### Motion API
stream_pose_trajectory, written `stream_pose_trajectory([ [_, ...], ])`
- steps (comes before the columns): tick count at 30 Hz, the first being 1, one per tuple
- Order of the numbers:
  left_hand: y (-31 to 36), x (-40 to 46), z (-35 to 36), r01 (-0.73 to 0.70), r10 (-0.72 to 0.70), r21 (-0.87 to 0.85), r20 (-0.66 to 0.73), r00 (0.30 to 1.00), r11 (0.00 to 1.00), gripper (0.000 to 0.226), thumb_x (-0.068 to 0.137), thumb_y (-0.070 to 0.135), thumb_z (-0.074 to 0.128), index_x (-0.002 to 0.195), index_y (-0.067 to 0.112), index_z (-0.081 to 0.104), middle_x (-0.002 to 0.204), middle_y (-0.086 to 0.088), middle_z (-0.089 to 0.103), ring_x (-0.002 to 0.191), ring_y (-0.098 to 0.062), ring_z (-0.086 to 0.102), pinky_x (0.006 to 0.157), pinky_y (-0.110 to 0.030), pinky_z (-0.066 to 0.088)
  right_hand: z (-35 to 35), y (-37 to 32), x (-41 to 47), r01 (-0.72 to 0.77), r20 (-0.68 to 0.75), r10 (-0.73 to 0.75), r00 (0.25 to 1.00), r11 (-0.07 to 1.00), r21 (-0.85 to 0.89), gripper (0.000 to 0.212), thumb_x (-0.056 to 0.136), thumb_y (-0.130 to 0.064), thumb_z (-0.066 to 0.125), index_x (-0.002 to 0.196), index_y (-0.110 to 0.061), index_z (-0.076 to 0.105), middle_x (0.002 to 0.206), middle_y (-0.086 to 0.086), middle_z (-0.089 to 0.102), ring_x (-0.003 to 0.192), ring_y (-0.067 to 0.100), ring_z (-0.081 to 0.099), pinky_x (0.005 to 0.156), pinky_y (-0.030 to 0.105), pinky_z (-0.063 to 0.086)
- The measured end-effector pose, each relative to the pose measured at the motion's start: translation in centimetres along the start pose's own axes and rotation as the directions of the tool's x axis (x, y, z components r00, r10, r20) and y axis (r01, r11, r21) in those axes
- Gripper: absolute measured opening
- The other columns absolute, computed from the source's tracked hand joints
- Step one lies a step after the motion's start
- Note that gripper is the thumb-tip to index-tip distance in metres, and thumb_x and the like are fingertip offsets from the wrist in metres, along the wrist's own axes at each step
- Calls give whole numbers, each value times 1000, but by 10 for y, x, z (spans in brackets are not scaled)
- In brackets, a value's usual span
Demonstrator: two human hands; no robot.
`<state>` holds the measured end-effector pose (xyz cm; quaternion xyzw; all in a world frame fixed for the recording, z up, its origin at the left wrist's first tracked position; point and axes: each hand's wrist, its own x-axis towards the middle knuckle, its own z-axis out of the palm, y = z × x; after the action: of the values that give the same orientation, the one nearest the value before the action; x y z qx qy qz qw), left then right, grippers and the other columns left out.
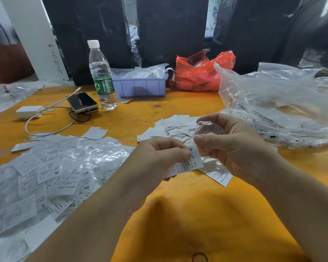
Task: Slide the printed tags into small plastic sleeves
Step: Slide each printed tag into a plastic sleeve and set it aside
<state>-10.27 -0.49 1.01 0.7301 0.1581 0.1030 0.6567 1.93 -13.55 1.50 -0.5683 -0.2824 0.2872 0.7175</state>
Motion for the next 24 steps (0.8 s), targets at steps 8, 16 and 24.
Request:
stream_pose_trajectory([
  [8,-2,1,0,-4,4,20,-15,1000,1000,11,67,33,72,69,23,74,71,7,69,65,-11,54,54,-20,44,0,-1,0,-3,14,3,1000,1000,24,51,57,-2,73,106,-3,59,73,11,65,58,21,60,60,31,55],
  [16,-2,1,-1,2,-1,19,-30,1000,1000,14,82,27,74,68,24,74,67,8,69,55,-5,54,53,-18,45,1,0,0,-15,31,14,999,999,43,50,57,1,73,105,-3,60,74,13,65,60,24,60,62,33,57],
  [24,-4,2,0,-10,12,33,-46,999,999,17,87,26,69,70,23,74,63,9,66,50,-5,53,54,-19,46,2,2,-1,-11,42,10,999,999,31,49,56,1,73,103,-3,61,81,12,64,61,22,63,56,27,53],
])
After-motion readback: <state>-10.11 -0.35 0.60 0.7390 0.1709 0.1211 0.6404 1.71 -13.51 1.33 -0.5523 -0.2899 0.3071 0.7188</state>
